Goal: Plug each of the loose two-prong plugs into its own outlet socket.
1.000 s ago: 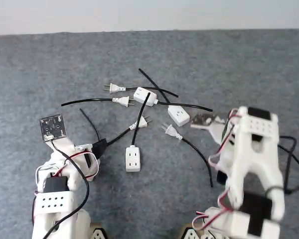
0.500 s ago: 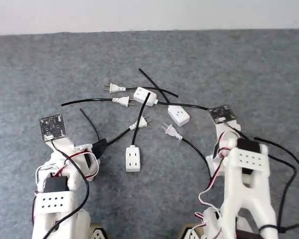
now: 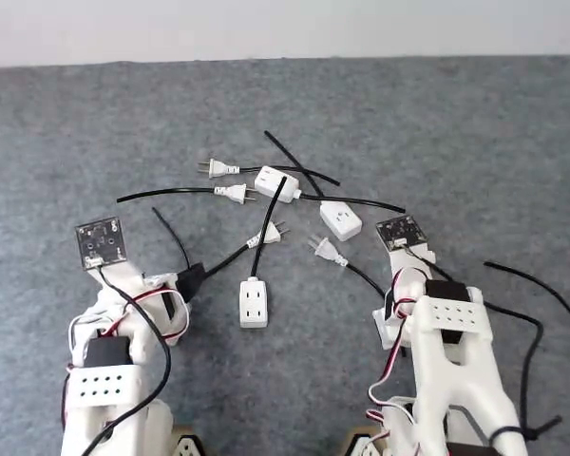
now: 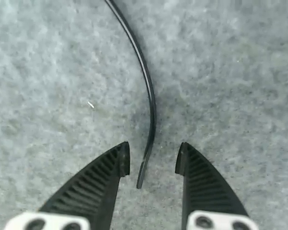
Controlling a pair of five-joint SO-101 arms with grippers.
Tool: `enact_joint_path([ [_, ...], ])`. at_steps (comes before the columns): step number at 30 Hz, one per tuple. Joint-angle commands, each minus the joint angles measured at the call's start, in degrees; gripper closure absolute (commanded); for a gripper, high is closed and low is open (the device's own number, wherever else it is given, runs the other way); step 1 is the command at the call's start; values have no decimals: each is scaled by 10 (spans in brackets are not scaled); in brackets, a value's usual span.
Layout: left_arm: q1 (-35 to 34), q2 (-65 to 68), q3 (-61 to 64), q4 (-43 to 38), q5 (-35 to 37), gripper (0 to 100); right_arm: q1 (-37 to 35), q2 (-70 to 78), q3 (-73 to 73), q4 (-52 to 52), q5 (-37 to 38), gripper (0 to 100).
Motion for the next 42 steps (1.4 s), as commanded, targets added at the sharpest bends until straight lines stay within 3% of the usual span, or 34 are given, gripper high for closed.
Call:
enact_joint_path([
  [1,13,-4,0,-30,-1,668,5,-15,4,-7,9,848],
  [12,13,-4,2,-31,-2,669,37,-9,13,-6,10,850],
  [17,12,-6,4,-30,-3,669,71,-8,24,4,67,926],
  [22,11,-6,4,-29,-3,669,61,-8,24,3,68,911],
  [28,10,-7,4,-29,-4,669,62,-10,24,2,69,991],
  [42,11,-7,4,-29,-4,669,102,-34,-24,47,70,988],
])
